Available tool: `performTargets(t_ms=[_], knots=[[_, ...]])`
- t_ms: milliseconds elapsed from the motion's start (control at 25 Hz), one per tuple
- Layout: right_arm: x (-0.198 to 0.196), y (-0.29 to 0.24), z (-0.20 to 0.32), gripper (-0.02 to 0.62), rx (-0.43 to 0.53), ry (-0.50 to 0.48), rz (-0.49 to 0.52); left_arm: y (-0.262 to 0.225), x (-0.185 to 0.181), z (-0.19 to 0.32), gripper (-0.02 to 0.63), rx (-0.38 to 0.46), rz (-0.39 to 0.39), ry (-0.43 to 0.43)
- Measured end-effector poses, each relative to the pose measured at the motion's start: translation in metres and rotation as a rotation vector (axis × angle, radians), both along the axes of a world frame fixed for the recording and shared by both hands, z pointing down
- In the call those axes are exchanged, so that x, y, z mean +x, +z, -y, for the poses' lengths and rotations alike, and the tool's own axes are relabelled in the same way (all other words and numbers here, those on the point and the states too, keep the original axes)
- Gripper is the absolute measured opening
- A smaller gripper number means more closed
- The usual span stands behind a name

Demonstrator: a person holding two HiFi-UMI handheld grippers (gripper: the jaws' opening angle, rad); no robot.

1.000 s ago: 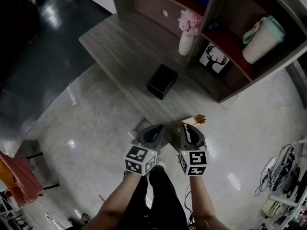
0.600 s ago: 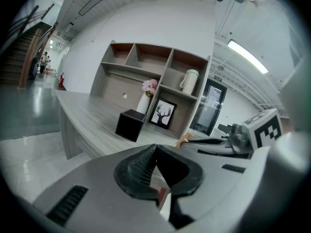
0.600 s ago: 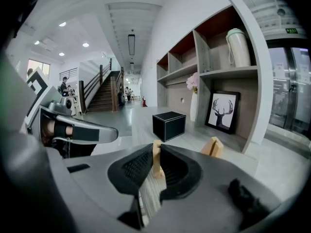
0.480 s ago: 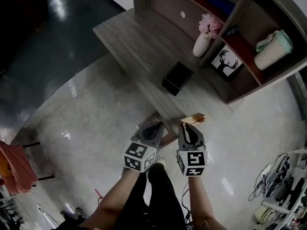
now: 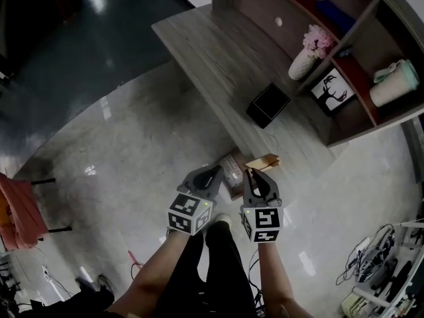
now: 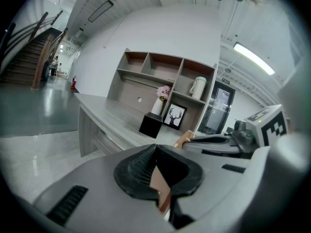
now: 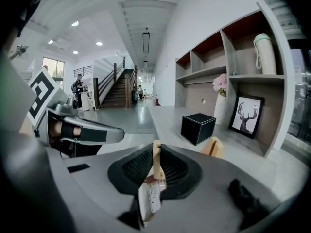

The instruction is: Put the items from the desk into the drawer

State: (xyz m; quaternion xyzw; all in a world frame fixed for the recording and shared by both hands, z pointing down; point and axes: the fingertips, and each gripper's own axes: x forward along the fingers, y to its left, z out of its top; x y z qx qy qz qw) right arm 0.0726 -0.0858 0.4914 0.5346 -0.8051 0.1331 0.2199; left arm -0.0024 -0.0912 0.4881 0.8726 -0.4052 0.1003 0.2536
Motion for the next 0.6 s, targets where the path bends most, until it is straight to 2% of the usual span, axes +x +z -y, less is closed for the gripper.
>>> performTargets(t_ms=[280,600], knots=[[-0.037,0.007,-0.007,0.052,-0.013,-0.059,-0.018,0.008,-0.041,-0.007,0.011,-0.008,0.005,-0.057],[-0.074,0.013,-0.012,0.052,-0.009,-0.117,-0.015,0.015,-0.066,-0.011,0.011,-0.005,0.015,-0.08]])
